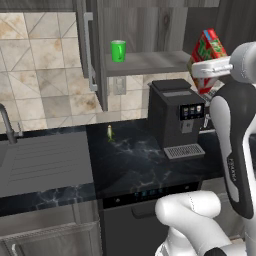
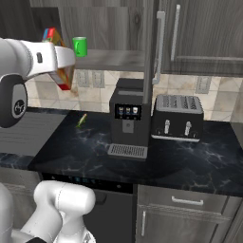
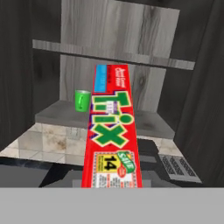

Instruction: Pick the jam and cereal from the counter and place them in the cabinets closest to them.

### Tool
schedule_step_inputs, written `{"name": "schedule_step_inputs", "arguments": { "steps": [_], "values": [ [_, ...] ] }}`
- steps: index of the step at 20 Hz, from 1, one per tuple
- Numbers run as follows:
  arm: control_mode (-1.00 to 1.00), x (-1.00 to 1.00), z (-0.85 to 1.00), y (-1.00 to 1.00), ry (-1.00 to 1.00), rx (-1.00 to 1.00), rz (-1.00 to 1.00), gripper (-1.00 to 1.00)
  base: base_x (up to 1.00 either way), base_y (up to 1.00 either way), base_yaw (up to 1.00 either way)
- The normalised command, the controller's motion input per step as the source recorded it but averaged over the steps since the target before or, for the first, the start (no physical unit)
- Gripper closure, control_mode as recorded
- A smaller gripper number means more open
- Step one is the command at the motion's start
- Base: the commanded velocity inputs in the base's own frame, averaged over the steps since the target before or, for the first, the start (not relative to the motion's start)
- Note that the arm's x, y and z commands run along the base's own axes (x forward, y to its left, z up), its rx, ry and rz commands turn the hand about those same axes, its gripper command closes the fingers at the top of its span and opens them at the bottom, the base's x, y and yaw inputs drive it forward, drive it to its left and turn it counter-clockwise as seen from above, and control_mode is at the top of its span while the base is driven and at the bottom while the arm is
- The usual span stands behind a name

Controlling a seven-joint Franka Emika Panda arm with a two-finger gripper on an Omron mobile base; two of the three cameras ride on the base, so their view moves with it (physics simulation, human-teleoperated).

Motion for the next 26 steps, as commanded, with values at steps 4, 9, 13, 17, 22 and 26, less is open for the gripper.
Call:
{"name": "schedule_step_inputs", "arguments": {
  "steps": [4, 9, 13, 17, 22, 26],
  "values": [
    [-1.0, 0.0, 0.0, -0.03, 0.0, 0.05, 0.0, 1.0, 0.0, 0.0, 0.0],
    [-1.0, 0.0, 0.0, 0.0, 0.0, 0.03, 0.0, 1.0, 0.0, 0.0, 0.0],
    [-1.0, 0.0, 0.0, 0.0, 0.0, 0.0, 0.0, 1.0, 0.0, 0.0, 0.0],
    [-1.0, 0.02, 0.0, 0.0, 0.0, 0.0, 0.0, 1.0, 0.0, 0.0, 0.0],
    [-1.0, 0.05, 0.0, 0.0, 0.0, 0.0, 0.0, 1.0, 0.0, 0.0, 0.0],
    [-1.0, 0.05, 0.0, 0.0, 0.0, 0.0, 0.0, 1.0, 0.0, 0.0, 0.0]
  ]
}}
